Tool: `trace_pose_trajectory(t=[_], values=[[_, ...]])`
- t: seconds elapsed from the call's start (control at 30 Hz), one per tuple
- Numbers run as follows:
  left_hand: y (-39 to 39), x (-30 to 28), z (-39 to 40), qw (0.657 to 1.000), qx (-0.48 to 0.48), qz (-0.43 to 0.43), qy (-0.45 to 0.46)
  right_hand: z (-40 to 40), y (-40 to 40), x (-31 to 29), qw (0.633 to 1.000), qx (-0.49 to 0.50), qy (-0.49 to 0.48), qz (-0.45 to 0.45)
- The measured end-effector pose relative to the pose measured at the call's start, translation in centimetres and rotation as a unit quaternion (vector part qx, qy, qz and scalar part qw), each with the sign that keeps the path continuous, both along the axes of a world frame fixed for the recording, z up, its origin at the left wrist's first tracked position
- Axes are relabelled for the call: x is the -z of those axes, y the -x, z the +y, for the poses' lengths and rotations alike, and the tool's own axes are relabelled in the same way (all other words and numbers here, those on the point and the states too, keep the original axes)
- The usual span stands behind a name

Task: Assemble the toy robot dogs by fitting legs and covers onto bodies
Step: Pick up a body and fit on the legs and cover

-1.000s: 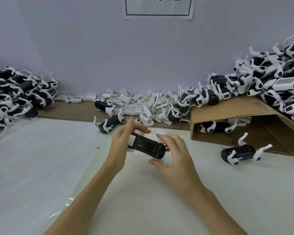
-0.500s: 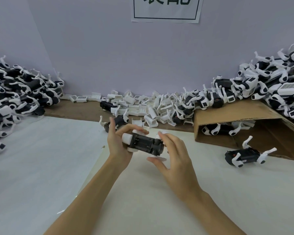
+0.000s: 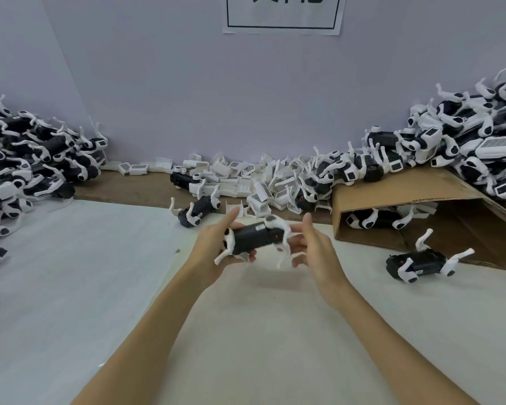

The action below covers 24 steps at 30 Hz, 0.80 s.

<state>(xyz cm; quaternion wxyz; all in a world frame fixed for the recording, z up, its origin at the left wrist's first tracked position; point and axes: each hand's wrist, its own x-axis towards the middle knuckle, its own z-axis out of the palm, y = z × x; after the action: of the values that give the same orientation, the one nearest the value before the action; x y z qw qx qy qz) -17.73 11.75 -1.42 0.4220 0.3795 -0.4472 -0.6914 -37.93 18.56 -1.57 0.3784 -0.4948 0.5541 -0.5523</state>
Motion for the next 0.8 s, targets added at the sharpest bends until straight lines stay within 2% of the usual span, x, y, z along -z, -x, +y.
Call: trace_pose_trajectory(t=[0.03,0.07,0.13,0.2,0.27,0.37,0.47,0.57,0.63,0.73,0.8], values=[[-0.1,0.0,-0.3,0.998,-0.014,0.034,-0.044,-0.6,0.5,0.4,0.999,0.018,0.016,0.039],[-0.3,0.1,-0.6,0.995,-0.030,0.065,-0.074,-1.3,1.1,0.9,0.988,0.038,0.022,0.146],[-0.7,0.4,-1.0,0.985,-0.064,0.127,-0.099,-2.3,2.1,2.0,0.922,0.025,-0.008,0.386],[-1.1,0.5,-1.2,0.973,-0.073,0.194,-0.098,-2.8,2.2,2.6,0.877,-0.007,-0.059,0.476],[-1.2,0.4,-1.0,0.967,-0.067,0.232,-0.085,-3.2,1.8,3.2,0.866,-0.010,-0.050,0.497],[-1.1,0.3,-1.0,0.962,-0.067,0.251,-0.081,-3.3,1.6,3.5,0.892,0.037,0.021,0.450],[-0.7,0.3,-0.8,0.976,-0.057,0.195,-0.074,-2.6,1.9,3.1,0.920,0.066,0.055,0.381],[-0.1,0.2,-0.3,0.992,-0.062,0.109,-0.011,-1.3,2.4,2.6,0.965,0.088,0.069,0.236],[0.2,0.4,-0.2,0.991,-0.082,0.101,0.011,-0.4,2.7,2.5,0.982,0.103,0.069,0.143],[0.3,0.8,-0.1,0.991,-0.089,0.096,0.042,0.7,3.4,2.4,0.993,0.099,0.056,-0.028],[0.4,0.7,0.1,0.991,-0.080,0.069,0.078,1.0,3.6,2.0,0.986,0.096,0.046,-0.126]])
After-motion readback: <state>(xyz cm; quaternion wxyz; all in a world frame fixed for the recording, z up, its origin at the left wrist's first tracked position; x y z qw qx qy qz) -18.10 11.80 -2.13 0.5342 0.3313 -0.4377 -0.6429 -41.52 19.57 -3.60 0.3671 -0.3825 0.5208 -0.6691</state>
